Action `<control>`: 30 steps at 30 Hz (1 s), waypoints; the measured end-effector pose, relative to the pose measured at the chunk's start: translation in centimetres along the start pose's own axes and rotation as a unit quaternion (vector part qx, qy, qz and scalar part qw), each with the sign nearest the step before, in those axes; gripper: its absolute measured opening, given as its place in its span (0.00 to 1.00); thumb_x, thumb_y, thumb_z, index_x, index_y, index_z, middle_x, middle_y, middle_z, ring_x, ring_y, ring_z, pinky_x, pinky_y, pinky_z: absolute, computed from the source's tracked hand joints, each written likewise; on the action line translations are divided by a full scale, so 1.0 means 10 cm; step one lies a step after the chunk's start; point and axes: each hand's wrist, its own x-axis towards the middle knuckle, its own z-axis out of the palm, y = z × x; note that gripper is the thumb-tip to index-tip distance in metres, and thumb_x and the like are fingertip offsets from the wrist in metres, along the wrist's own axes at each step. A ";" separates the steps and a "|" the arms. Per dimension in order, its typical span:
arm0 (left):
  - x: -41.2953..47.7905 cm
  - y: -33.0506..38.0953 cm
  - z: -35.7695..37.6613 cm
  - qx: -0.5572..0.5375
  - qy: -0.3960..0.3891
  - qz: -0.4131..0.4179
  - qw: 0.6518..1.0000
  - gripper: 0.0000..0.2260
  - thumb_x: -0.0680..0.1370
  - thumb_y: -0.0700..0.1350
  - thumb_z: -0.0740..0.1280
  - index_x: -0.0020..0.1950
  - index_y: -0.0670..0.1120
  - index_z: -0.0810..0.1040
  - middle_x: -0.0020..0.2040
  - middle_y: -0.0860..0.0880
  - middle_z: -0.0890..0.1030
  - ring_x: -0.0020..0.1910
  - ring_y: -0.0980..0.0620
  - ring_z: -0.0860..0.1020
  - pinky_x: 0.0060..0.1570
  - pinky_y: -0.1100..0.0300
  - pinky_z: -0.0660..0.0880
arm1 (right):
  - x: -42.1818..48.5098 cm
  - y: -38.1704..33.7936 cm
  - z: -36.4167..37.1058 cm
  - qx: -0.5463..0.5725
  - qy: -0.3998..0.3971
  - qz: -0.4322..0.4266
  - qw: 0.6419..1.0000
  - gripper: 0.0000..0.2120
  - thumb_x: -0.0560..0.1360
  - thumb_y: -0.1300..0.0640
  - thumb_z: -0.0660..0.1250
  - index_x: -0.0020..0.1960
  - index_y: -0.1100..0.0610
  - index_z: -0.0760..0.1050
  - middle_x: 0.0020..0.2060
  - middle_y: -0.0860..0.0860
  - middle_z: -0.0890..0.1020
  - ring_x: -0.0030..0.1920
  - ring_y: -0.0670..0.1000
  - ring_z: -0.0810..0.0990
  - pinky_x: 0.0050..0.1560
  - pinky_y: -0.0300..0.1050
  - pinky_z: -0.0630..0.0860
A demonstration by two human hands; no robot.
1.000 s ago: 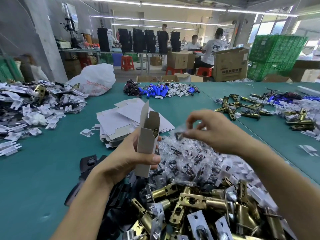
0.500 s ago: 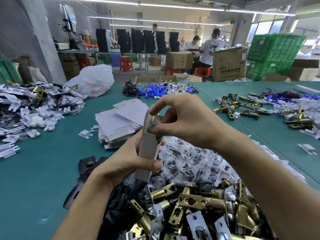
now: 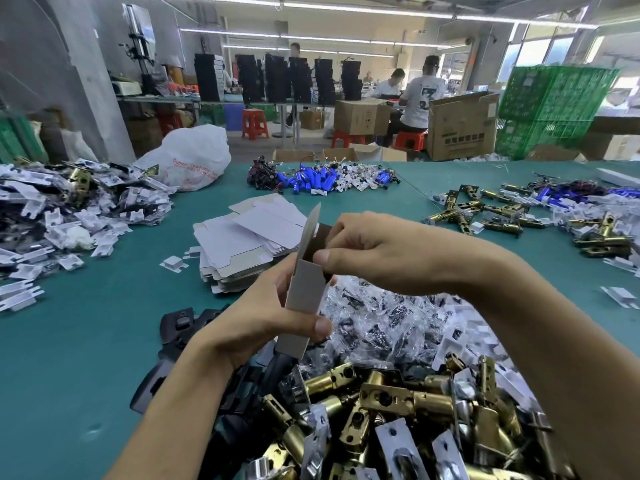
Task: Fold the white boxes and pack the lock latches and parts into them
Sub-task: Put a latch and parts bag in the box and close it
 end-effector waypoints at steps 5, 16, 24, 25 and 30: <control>-0.04 0.07 0.04 -0.058 -0.005 -0.025 0.998 0.36 0.56 0.48 0.84 0.63 0.57 0.80 0.58 0.39 0.75 0.54 0.46 0.78 0.48 0.41 0.81 | -0.07 0.25 -0.01 0.124 0.146 0.019 0.981 0.13 0.77 0.56 0.69 0.61 0.49 0.77 0.55 0.44 0.78 0.51 0.38 0.77 0.50 0.34 0.75; -0.08 0.08 0.07 -0.221 -0.067 -0.016 0.973 0.43 0.64 0.73 0.72 0.72 0.50 0.74 0.59 0.40 0.80 0.53 0.39 0.83 0.30 0.48 0.82 | -0.09 0.43 0.48 0.375 0.238 -0.055 0.894 0.21 0.70 0.62 0.75 0.60 0.50 0.76 0.51 0.53 0.86 0.46 0.53 0.86 0.46 0.42 0.82; -0.02 0.03 0.08 -0.222 -0.056 -0.013 0.973 0.46 0.58 0.78 0.69 0.69 0.53 0.77 0.58 0.42 0.83 0.52 0.41 0.83 0.48 0.37 0.78 | -0.10 0.39 0.55 0.432 0.214 -0.100 0.870 0.18 0.73 0.62 0.72 0.58 0.45 0.77 0.49 0.52 0.85 0.48 0.53 0.85 0.47 0.46 0.82; -0.03 0.02 0.08 -0.233 -0.055 -0.019 0.971 0.45 0.57 0.78 0.69 0.68 0.54 0.78 0.57 0.43 0.83 0.50 0.42 0.84 0.44 0.42 0.80 | -0.10 0.39 0.56 0.422 0.214 -0.101 0.875 0.18 0.73 0.61 0.72 0.58 0.44 0.77 0.48 0.51 0.85 0.47 0.52 0.85 0.49 0.46 0.82; -0.03 0.04 0.11 -0.275 -0.074 -0.041 0.958 0.43 0.60 0.77 0.70 0.67 0.52 0.79 0.57 0.39 0.83 0.51 0.40 0.84 0.36 0.47 0.83 | -0.12 0.44 0.53 0.347 0.223 -0.091 0.907 0.15 0.72 0.51 0.72 0.58 0.43 0.78 0.48 0.56 0.82 0.46 0.51 0.82 0.46 0.45 0.80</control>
